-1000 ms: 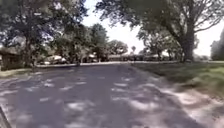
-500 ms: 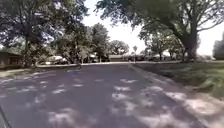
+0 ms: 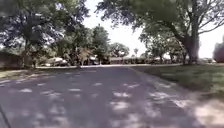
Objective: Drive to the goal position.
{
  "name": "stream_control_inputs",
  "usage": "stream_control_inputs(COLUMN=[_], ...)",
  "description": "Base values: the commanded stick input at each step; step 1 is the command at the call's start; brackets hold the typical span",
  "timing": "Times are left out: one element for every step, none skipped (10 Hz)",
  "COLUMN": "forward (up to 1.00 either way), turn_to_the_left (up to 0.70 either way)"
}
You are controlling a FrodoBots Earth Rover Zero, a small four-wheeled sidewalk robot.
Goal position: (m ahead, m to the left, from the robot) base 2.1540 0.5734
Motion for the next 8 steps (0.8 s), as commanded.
stream_control_inputs(forward=[0.69, 0.69, 0.69, 0.69, 0.69, 0.69, 0.69, 0.69], turn_to_the_left=[0.03, 0.03, 0.03, 0.03, 0.03, 0.03, 0.03, 0.03])
